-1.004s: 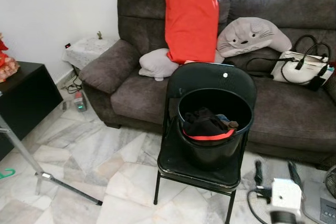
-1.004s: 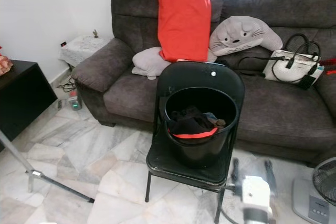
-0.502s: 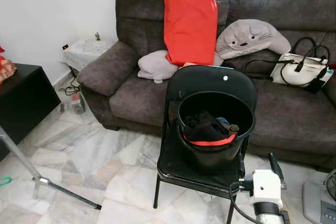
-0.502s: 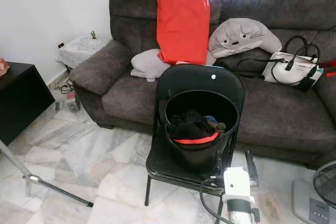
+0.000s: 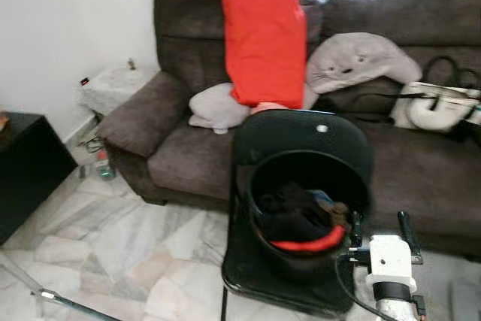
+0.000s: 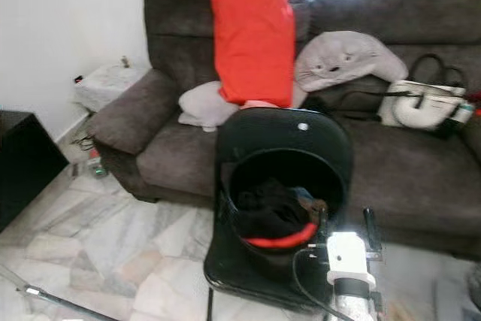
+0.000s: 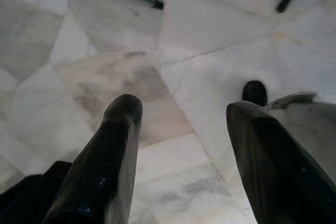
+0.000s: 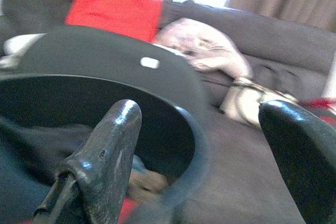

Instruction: Hang hanger

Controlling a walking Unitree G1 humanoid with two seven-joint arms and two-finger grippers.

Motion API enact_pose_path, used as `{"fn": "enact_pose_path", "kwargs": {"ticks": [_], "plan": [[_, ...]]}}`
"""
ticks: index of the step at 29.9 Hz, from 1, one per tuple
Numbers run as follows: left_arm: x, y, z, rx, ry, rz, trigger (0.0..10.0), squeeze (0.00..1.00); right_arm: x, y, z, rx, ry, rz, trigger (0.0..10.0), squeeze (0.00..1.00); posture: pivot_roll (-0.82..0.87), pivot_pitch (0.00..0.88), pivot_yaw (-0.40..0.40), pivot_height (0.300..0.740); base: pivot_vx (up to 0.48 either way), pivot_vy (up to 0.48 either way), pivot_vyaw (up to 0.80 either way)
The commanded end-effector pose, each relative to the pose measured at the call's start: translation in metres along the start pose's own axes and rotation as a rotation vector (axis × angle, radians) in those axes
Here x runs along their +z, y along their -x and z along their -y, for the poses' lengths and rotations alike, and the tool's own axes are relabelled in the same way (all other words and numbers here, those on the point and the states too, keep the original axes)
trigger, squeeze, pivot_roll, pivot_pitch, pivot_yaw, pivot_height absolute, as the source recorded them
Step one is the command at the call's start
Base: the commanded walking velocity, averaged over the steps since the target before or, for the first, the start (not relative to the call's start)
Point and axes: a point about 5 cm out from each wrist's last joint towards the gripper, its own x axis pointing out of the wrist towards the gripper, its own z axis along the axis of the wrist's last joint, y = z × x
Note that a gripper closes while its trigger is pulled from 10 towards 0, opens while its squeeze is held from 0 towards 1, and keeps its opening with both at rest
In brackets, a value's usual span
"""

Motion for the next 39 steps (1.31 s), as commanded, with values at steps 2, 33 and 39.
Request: {"fn": "enact_pose_path", "kwargs": {"ticks": [2,33,39], "plan": [[-0.001,0.0,-0.001,0.007,-0.006,-0.01,10.0,0.0,0.006,0.008,0.003,0.032,0.087,0.04,10.0,0.0,-0.14,0.0,0.098,0.74,0.0,0.0,0.0],[0.009,-0.004,0.03,-0.036,-0.025,0.01,10.0,0.0,-0.02,0.075,0.028,0.388,0.772,-0.123,10.0,1.0,-0.17,0.0,0.075,0.74,0.0,0.0,0.0],[0.007,-0.003,0.03,-0.036,-0.019,0.005,10.0,0.0,-0.029,0.061,0.031,0.371,0.845,-0.155,10.0,0.0,-0.16,0.0,0.071,0.74,0.0,0.0,0.0]]}}
